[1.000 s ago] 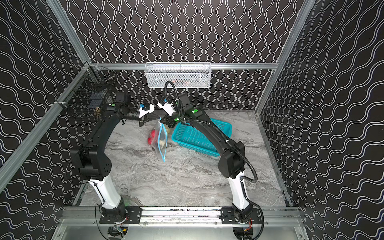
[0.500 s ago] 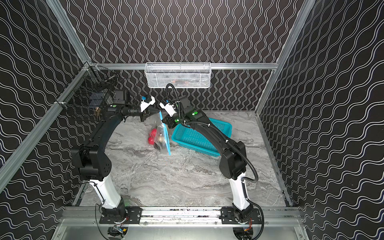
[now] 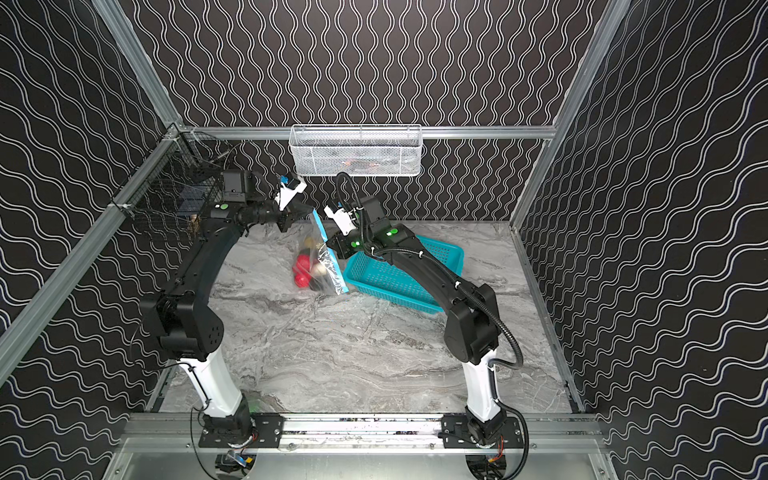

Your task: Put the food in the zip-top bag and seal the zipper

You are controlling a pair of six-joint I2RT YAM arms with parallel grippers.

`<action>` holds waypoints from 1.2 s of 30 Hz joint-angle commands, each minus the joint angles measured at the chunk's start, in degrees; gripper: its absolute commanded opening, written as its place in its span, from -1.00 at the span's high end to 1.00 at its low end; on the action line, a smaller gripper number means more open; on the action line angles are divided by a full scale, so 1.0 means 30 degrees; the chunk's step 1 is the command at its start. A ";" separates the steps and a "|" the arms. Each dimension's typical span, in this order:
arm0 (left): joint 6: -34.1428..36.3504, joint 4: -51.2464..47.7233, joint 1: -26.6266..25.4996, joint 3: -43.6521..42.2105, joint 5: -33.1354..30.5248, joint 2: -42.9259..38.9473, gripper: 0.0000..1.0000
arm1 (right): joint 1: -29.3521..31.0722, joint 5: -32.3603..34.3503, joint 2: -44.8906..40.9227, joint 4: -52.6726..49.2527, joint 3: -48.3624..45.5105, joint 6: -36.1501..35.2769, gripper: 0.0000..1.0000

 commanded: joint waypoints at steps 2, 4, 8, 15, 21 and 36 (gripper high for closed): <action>-0.1470 0.1465 0.0146 0.0565 -0.1473 -0.0329 1.00 | 0.0056 0.0424 -0.0594 -0.0742 -0.0922 0.0586 0.88; -0.1860 0.1424 0.0173 0.0875 -0.1553 -0.0348 1.00 | 0.0056 0.0690 -0.1076 -0.0325 -0.1887 0.0817 0.88; -0.2691 0.1600 0.0247 0.1256 -0.1669 -0.0380 1.00 | 0.0078 0.0967 -0.1974 0.0152 -0.3312 0.1094 0.89; -0.4076 0.1156 0.0346 0.2149 -0.2786 -0.0449 1.00 | 0.0281 0.2996 -0.3054 -0.0607 -0.4703 0.1847 0.89; -0.5402 0.0897 0.0407 0.2593 -0.4483 -0.0975 1.00 | 0.0916 0.4521 -0.3056 -0.1880 -0.4885 0.2320 0.90; -0.9403 -0.1589 0.0496 0.2006 -0.5741 -0.4367 1.00 | 0.2122 0.5720 -0.5318 -0.2846 -0.4548 0.3475 0.94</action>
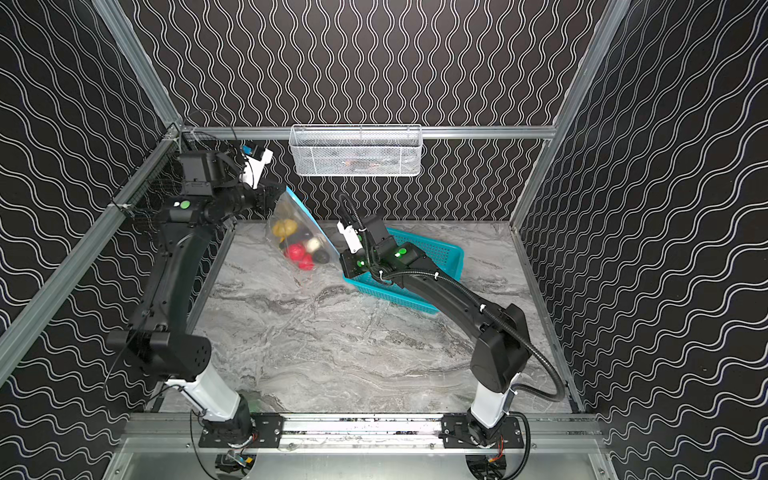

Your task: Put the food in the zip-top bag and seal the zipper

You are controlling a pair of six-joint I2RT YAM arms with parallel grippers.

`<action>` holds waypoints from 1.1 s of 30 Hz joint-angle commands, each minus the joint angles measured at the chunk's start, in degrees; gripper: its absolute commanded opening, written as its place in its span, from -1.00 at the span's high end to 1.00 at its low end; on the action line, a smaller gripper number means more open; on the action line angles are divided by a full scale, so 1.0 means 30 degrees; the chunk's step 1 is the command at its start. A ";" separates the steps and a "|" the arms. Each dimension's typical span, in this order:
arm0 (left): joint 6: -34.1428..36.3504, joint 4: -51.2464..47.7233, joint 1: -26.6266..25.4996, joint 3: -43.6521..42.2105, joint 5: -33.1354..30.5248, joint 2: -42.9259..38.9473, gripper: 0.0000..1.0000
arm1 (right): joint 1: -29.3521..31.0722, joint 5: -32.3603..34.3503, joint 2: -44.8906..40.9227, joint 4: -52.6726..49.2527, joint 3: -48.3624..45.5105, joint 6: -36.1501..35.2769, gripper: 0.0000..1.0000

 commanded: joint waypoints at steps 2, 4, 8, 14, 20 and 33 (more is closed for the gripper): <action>-0.1580 -0.0197 0.0146 -0.0190 -0.1203 -0.1175 1.00 | 0.0503 0.0509 -0.0720 -0.1745 0.0636 0.0352 0.94; -0.1730 -0.0851 0.0146 -0.0345 -0.1648 -0.1726 1.00 | 0.0585 0.0493 -0.0996 -0.1774 0.0779 0.0464 0.94; -0.1907 -0.1843 0.0230 -0.0734 -0.2123 -0.2467 1.00 | 0.0615 0.0788 -0.1021 -0.2286 0.1310 0.0474 0.94; -0.2771 -0.3061 0.0261 -0.1444 -0.3070 -0.3135 1.00 | 0.0616 0.1346 0.0408 -0.4097 0.3638 0.0474 0.94; -0.2667 -0.1030 0.0452 -0.5494 -0.4262 -0.3427 0.96 | 0.0278 0.1989 0.3861 -0.4607 0.6709 0.0394 0.79; -0.3721 0.5950 0.2403 -0.7151 -0.3197 0.3567 -0.97 | -0.2651 -0.0349 0.9559 -0.0939 1.1728 0.0557 -0.94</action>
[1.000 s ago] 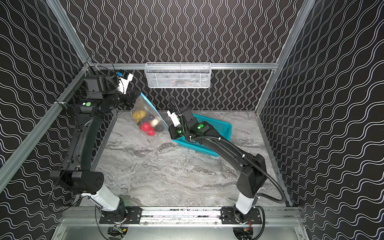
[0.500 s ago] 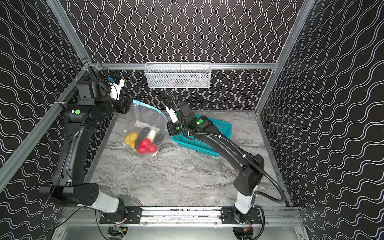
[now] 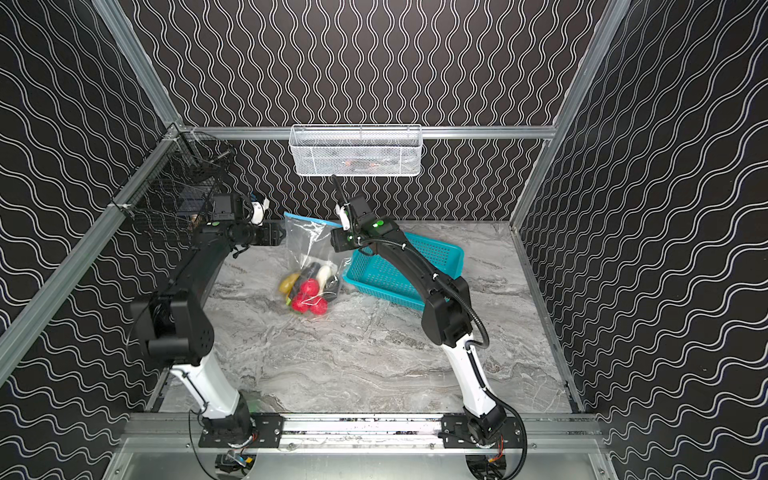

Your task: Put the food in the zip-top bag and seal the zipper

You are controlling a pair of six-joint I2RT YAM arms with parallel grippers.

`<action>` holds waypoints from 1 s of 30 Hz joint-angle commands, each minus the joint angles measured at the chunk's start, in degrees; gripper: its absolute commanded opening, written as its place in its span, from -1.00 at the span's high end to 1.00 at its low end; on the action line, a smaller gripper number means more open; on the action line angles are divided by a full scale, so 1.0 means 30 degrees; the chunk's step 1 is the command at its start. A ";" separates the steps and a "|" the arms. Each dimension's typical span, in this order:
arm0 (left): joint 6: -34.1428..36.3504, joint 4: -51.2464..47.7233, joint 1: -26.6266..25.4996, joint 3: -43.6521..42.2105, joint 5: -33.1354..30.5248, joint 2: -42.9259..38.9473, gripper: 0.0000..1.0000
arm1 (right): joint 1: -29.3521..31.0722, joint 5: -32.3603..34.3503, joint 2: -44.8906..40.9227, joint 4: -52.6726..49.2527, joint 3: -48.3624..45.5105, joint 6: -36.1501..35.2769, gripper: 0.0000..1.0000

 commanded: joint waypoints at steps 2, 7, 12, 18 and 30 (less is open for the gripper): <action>-0.0991 0.3566 0.0435 -0.0277 0.1268 0.0023 -0.97 | -0.0759 -0.0689 -0.1931 0.3118 -0.1513 0.0309 -0.98; 0.0265 0.7020 0.0552 -0.3506 0.0334 -0.2510 -0.97 | -0.1797 0.0164 -0.6610 0.5169 -0.6346 0.0110 -0.98; 0.1095 0.6759 0.0914 -0.6844 -0.0692 -0.5147 -0.97 | -0.2355 0.2374 -1.3489 0.7785 -1.4062 -0.0182 -0.98; 0.0965 0.9210 0.1745 -1.3606 0.0646 -0.8265 -0.98 | -0.2574 0.9084 -2.1159 1.0204 -2.3428 0.0435 -0.98; -0.1342 2.5378 0.1842 -2.3066 -0.0033 -0.5830 -0.98 | -0.3505 1.8596 -2.7587 2.2734 -3.8420 -0.3073 -0.97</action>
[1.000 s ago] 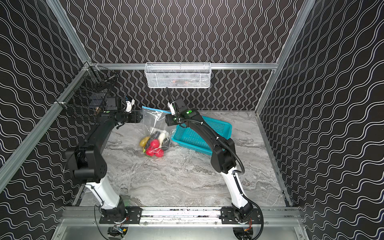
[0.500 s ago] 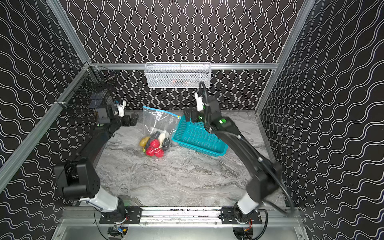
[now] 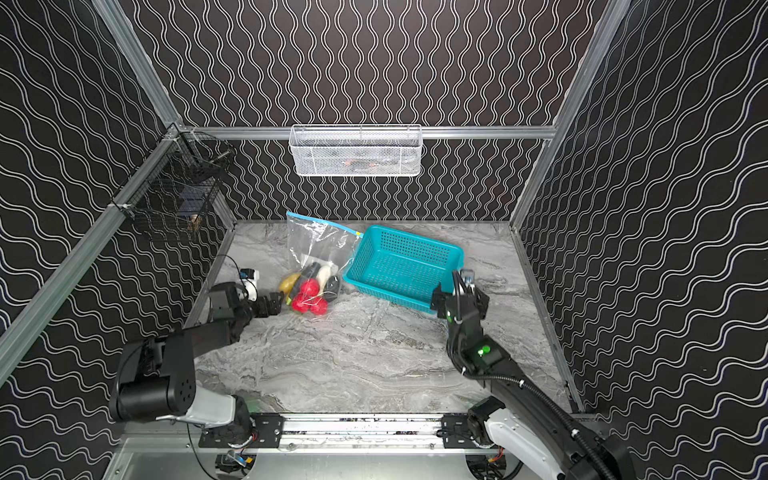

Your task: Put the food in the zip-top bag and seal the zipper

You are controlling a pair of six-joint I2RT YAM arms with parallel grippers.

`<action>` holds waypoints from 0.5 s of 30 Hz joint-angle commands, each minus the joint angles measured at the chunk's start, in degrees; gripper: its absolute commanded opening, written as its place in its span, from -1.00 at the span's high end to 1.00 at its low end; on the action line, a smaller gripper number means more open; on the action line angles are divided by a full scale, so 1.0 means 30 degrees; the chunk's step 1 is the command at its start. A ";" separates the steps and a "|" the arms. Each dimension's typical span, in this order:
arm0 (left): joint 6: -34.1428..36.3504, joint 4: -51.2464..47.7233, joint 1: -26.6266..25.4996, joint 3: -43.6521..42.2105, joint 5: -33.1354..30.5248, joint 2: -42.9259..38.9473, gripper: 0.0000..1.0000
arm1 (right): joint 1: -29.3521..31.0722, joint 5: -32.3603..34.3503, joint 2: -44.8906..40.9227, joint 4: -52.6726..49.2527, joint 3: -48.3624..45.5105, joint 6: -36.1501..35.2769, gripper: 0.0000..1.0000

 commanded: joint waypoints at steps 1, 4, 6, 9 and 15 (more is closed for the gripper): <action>-0.0700 0.6914 0.0027 -0.0682 -0.0558 0.1461 -0.98 | -0.0694 0.3545 0.0121 0.8313 -0.3058 -0.2472 -0.97; -0.0316 0.7142 -0.0130 -0.0873 -0.0401 0.1507 -0.98 | -0.3107 0.2580 0.1958 1.5375 -0.6201 -0.1818 -0.97; -0.0226 0.7983 -0.0174 -0.1268 -0.0199 0.1485 -0.98 | -0.4748 0.0256 0.4203 1.9334 -0.7562 -0.0624 -0.97; 0.0019 0.8796 -0.0515 -0.1719 -0.0670 0.1454 -0.98 | -0.5529 0.0403 0.9160 2.4283 -0.7057 -0.2101 -0.99; 0.1321 1.0415 -0.2218 -0.2477 -0.2807 0.1948 -0.98 | -0.5845 -0.3930 1.2636 2.4373 -0.5046 -0.4061 -0.98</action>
